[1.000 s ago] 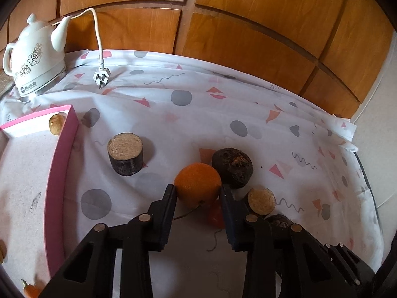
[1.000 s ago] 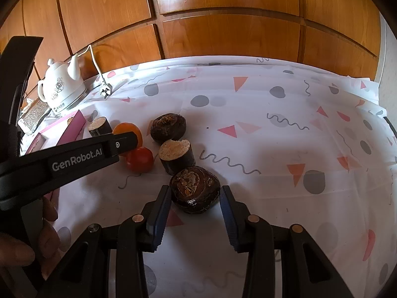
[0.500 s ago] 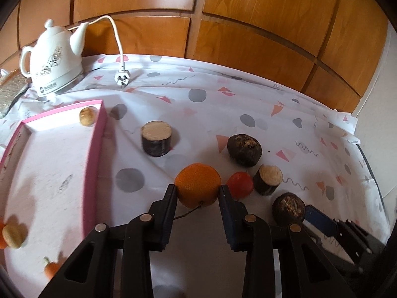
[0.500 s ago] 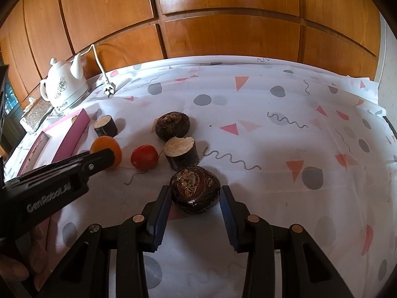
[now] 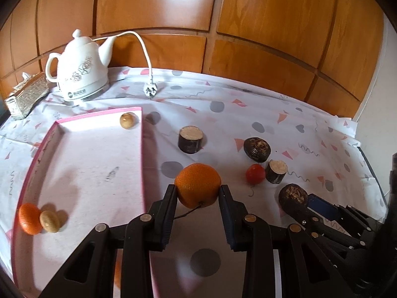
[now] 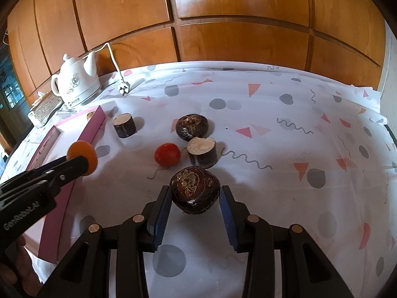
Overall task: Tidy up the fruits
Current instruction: 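Close the left tool on the orange while the right tool grasps the dark round fruit, then carry the orange into the pink tray with the left tool while the right tool drops the dark fruit there, then move the left tool to the red tomato while the right tool grasps a cut dark cylinder, then close the left tool on the red tomato while the right tool holds the cylinder, then carry the tomato into the tray with the left tool while the right tool drops the cylinder there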
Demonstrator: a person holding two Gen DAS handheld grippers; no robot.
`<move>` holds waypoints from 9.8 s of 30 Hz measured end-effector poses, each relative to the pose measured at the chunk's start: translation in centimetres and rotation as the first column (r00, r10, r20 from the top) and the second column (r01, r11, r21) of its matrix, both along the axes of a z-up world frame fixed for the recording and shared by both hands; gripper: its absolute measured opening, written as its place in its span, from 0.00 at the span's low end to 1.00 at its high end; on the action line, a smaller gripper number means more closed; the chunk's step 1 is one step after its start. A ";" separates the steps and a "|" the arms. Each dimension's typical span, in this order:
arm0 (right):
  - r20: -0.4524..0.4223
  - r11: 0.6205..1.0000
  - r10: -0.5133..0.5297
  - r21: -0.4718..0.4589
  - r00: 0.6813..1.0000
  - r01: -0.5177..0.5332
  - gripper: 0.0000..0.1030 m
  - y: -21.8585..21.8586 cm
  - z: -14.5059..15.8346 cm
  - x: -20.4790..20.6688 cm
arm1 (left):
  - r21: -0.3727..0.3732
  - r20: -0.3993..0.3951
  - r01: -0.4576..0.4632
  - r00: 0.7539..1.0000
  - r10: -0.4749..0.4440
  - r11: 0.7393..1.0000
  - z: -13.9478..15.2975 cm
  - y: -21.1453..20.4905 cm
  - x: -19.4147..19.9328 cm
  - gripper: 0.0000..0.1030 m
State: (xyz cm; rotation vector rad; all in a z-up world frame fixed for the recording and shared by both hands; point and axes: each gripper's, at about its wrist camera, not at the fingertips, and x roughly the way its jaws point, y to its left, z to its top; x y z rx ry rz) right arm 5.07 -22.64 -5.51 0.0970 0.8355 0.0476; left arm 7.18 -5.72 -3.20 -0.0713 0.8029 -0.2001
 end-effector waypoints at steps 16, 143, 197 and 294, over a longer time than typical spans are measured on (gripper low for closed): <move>-0.072 1.000 0.010 -0.018 0.997 -0.012 0.39 0.5 -1.1 0.1 | -0.035 0.022 -0.054 0.998 0.054 0.998 1.1 3.3 -1.4 0.34; -0.053 0.995 -0.095 -0.025 0.994 0.094 0.31 -4.8 -2.4 4.1 | -0.037 -0.090 0.076 0.993 -0.079 0.996 -2.0 -5.5 4.4 0.65; -0.039 0.993 -0.099 -0.061 0.994 0.097 0.32 -4.4 -2.7 4.1 | 0.050 -0.033 0.023 0.999 -0.021 0.998 -5.3 -4.7 3.1 0.28; -0.016 0.955 0.292 0.049 0.956 -0.291 0.38 8.5 1.7 4.3 | -0.029 0.009 -0.263 0.965 0.263 0.964 1.1 12.3 -2.8 0.27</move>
